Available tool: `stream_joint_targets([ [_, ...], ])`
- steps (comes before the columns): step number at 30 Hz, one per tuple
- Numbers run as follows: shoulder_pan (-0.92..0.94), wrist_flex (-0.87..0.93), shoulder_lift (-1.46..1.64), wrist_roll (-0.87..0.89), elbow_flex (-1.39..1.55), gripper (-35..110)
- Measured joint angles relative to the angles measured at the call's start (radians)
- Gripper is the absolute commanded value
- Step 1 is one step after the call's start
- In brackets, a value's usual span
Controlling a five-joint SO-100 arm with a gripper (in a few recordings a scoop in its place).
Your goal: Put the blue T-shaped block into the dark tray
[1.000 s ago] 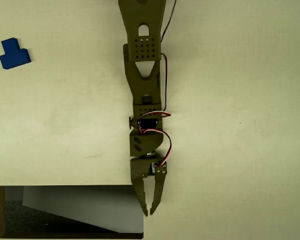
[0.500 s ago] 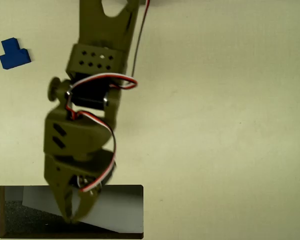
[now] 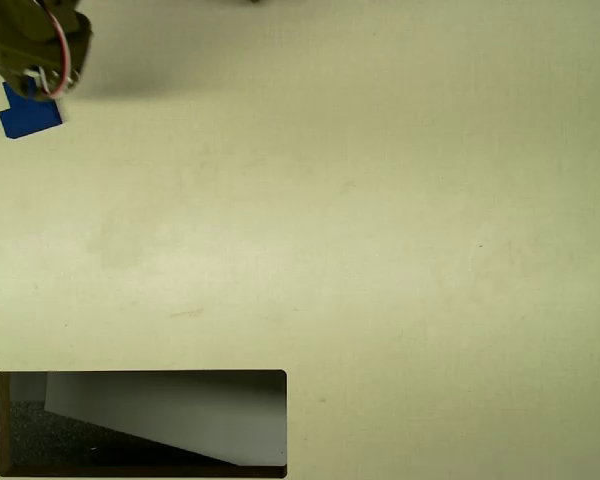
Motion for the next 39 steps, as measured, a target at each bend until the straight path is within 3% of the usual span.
stream_joint_targets([
  [7, 0.225, -0.224, -0.347, -0.581, -0.158, 0],
  [15, 0.232, -0.443, -0.715, -0.65, -0.339, 0],
  [27, 0.052, -0.652, -0.742, -0.634, -0.215, 0],
  [33, -0.115, -0.764, -0.698, -0.387, -0.071, 0],
  [39, -0.325, -0.899, -0.666, -0.032, 0.038, 0],
])
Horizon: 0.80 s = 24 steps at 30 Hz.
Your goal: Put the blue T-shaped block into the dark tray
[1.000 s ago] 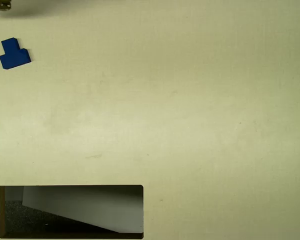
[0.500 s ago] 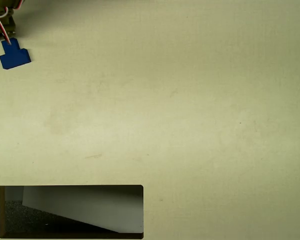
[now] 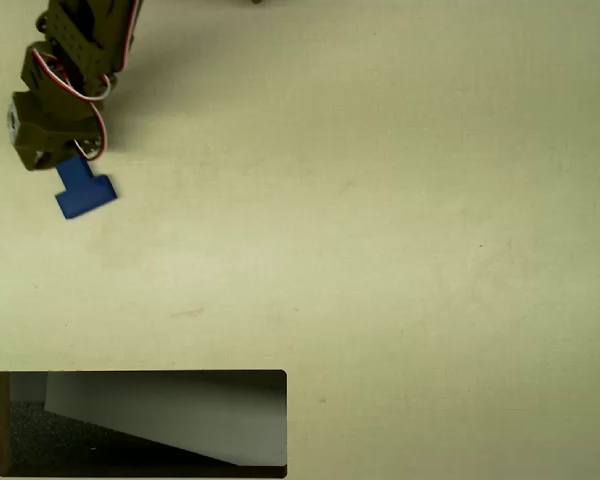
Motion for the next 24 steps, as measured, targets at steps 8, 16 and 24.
stream_joint_targets([
  [8, -0.094, -0.017, 0.02, 0.255, 0.014, 0],
  [16, -0.15, -0.072, 0.02, 0.479, 0.008, 0],
  [24, -0.179, -0.124, -0.061, 0.617, -0.092, 0],
])
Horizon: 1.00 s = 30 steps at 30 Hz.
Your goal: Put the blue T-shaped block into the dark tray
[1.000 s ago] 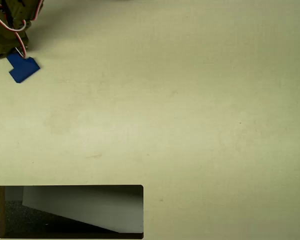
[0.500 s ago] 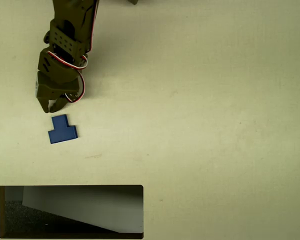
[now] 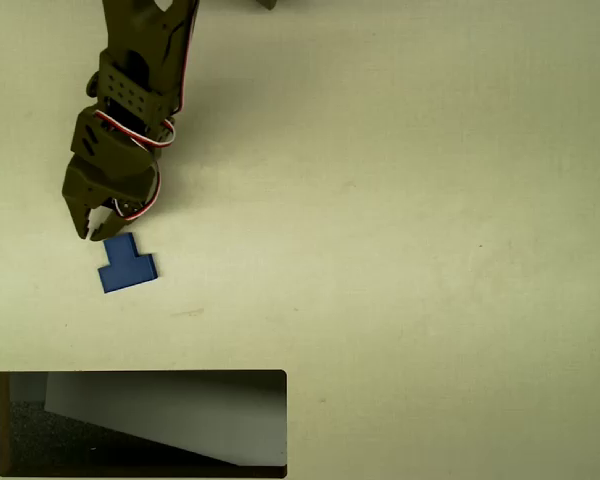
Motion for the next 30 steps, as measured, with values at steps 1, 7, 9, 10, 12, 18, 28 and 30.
stream_joint_targets([
  [1, -0.009, -0.015, -0.025, 0.003, -0.028, 0],
  [7, -0.069, -0.069, -0.199, 0.035, -0.207, 0],
  [9, -0.097, -0.086, -0.239, 0.048, -0.249, 0],
  [10, -0.104, -0.092, -0.256, 0.055, -0.261, 0],
  [12, -0.117, -0.098, -0.262, 0.055, -0.268, 0],
  [18, -0.184, -0.143, -0.264, 0.072, -0.252, 0],
  [28, -0.202, -0.247, -0.29, 0.121, -0.239, 0],
  [30, -0.181, -0.201, -0.258, 0.155, -0.261, 0],
])
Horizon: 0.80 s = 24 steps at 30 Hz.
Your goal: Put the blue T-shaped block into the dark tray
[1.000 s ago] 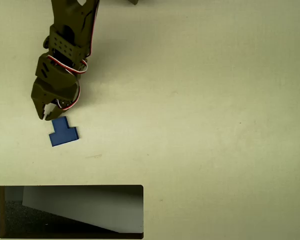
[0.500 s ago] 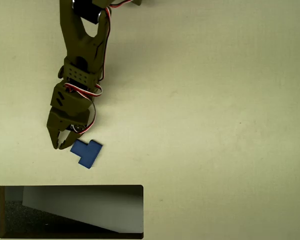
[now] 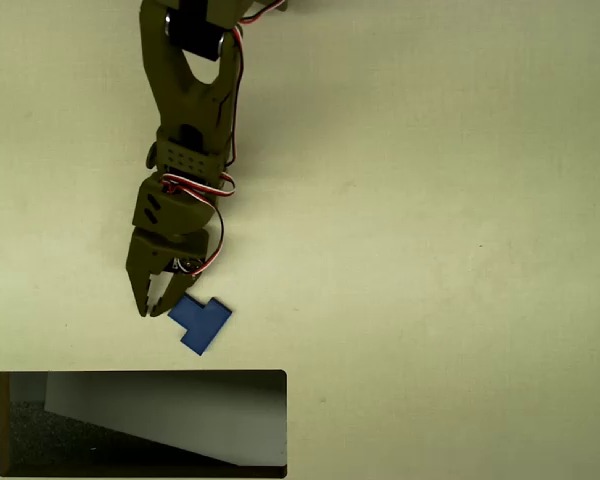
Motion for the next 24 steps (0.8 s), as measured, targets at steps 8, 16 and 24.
stream_joint_targets([
  [8, -0.083, 0.713, 0.327, 0.313, -0.425, 0],
  [16, -0.23, 1.69, 0.291, 0.147, -0.457, 0],
  [24, -0.239, 2.094, -0.009, 0.149, -0.772, 0],
])
